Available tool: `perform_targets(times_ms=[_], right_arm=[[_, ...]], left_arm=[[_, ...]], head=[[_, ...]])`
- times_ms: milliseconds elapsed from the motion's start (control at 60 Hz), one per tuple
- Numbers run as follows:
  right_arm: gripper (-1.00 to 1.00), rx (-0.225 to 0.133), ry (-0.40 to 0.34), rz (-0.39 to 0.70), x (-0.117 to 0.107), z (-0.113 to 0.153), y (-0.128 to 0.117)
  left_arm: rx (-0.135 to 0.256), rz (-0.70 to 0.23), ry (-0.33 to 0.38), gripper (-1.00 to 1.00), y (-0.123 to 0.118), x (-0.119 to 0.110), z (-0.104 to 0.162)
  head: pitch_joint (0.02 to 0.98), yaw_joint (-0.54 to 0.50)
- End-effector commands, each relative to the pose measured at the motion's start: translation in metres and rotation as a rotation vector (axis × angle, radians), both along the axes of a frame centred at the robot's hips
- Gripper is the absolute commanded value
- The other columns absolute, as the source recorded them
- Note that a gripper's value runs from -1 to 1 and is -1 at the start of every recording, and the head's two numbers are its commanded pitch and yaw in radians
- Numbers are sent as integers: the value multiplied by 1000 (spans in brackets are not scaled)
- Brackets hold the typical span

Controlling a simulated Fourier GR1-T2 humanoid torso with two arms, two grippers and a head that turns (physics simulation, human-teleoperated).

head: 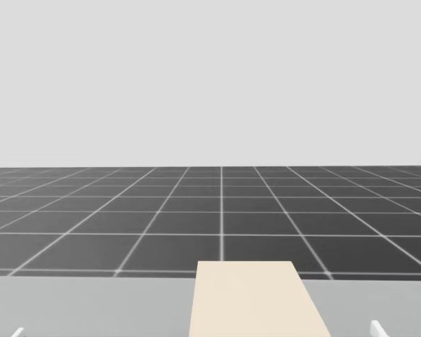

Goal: Retrieve the object from inside the box.

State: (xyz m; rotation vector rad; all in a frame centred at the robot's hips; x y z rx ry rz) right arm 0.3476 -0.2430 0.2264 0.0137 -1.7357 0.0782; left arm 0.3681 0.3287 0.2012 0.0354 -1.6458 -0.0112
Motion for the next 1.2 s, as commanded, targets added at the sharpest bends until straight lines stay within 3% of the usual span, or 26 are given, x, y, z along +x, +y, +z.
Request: perform_targets(times_ms=[17, 117, 233, 300, 333, 417, 467, 550, 567, 600, 633, 750, 783, 867, 900, 1017, 1183, 1200], right_arm=[[-1000, -13, -11, -32, 0, -2, 1], [-1000, -22, -3, -8, 0, -1, 2], [-1000, -21, 57, 30, 2, -3, -2], [-1000, -20, 82, 40, 4, -6, -3], [-1000, -22, 106, 63, 4, -9, -1], [-1000, -43, 165, 115, 4, -18, 6], [-1000, -58, 182, 130, 5, -22, 9], [-1000, -78, 223, 251, 2, -32, 18], [-1000, -79, 242, 304, 0, -35, 21], [-1000, -75, 252, 341, -2, -38, 25], [-1000, -111, 239, 388, -4, -42, 29], [-1000, -130, 241, 557, -13, -53, 46], [-1000, -149, 239, 598, -17, -56, 53], [-1000, -160, 250, 701, -26, -60, 68], [-1000, -184, 252, 749, -31, -63, 75], [-1000, -230, 264, 838, -48, -65, 92], [-1000, -148, 336, 824, -58, -64, 92], [-1000, -120, 360, 819, -58, -64, 92]], left_arm=[[2, 0, 2, -1000, 0, 1, 0], [3, -1, 3, -1000, 0, 1, -1], [6, -3, 13, -1000, 0, 1, -2], [-6, -1, 92, -1000, 2, 5, -8], [13, 14, 165, -1000, 2, 9, -14], [52, -19, 258, -1000, -1, 15, -27], [65, -36, 278, -1000, -3, 16, -31], [107, -153, 324, -1000, -14, 13, -37], [128, -231, 336, -1000, -20, 10, -38], [151, -271, 328, -1000, -26, 7, -38], [187, -340, 321, -1000, -34, 2, -38], [280, -488, 301, -1000, -57, -14, -39], [297, -531, 294, -1000, -64, -20, -39], [331, -612, 282, -1000, -80, -29, -40], [338, -653, 280, -1000, -88, -34, -40], [379, -711, 272, -1000, -106, -43, -45], [405, -752, 283, -1000, -120, -49, -53], [415, -759, 280, -1000, -121, -49, -54]], head=[[150, 34], [150, 34], [152, 34], [153, 35], [153, 35], [154, 36], [154, 34], [155, 32], [155, 31], [155, 30], [156, 29], [158, 29], [159, 28], [161, 28], [162, 27], [166, 24], [178, 15], [182, 11]])
